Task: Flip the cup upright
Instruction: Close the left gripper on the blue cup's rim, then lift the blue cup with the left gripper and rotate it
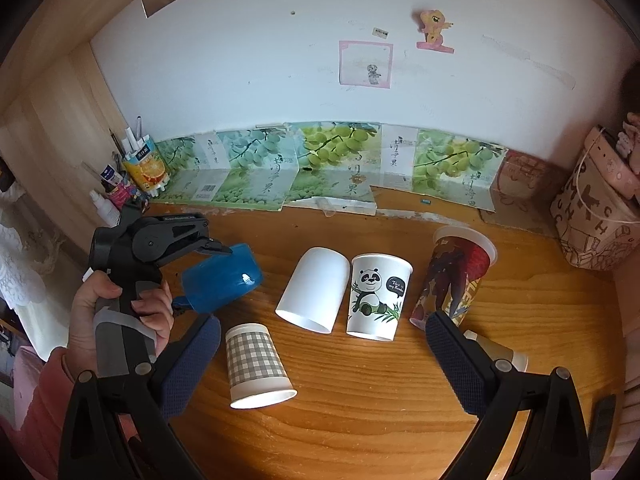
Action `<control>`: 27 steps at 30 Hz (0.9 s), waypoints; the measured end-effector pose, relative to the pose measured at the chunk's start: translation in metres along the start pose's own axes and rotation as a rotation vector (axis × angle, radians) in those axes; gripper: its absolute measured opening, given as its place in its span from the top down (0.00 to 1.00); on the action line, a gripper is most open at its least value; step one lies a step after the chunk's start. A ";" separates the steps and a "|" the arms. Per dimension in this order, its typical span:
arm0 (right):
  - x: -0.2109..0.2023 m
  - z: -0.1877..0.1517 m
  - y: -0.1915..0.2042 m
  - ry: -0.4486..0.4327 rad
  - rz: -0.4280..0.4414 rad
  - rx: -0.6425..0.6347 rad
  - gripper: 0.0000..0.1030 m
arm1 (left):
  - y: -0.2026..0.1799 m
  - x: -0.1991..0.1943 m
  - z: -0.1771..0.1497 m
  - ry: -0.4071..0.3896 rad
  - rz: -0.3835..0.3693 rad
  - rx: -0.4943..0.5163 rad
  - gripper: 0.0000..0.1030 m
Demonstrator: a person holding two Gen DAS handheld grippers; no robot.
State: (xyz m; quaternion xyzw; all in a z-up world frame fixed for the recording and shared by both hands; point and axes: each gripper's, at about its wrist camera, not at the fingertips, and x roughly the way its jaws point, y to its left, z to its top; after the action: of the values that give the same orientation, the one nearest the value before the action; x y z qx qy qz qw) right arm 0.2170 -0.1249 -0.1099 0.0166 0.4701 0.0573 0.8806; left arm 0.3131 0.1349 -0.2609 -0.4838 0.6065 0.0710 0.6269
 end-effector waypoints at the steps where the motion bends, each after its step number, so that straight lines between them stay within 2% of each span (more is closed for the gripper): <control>1: 0.000 0.000 0.000 -0.001 -0.002 0.005 0.00 | -0.002 -0.002 0.000 -0.004 0.001 0.014 0.35; 7: -0.001 -0.003 0.001 -0.002 -0.007 0.037 0.00 | -0.007 -0.007 0.004 0.023 -0.031 0.053 0.56; 9: 0.000 -0.004 0.002 -0.003 -0.008 0.046 0.00 | -0.007 -0.003 0.005 0.077 -0.033 0.043 0.58; 12: 0.000 -0.006 0.003 -0.009 -0.015 0.056 0.00 | -0.007 -0.002 0.003 0.095 -0.055 0.049 0.65; 21: -0.003 -0.015 0.003 -0.026 -0.012 0.116 0.00 | -0.033 -0.014 -0.003 0.115 -0.045 0.227 0.97; 27: -0.009 -0.025 0.001 -0.041 -0.008 0.154 0.00 | -0.050 -0.025 -0.012 0.090 0.031 0.365 0.98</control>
State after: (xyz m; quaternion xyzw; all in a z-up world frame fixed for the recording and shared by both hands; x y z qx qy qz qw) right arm 0.1916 -0.1251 -0.1164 0.0838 0.4550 0.0172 0.8864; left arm 0.3320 0.1127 -0.2121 -0.3555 0.6442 -0.0524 0.6752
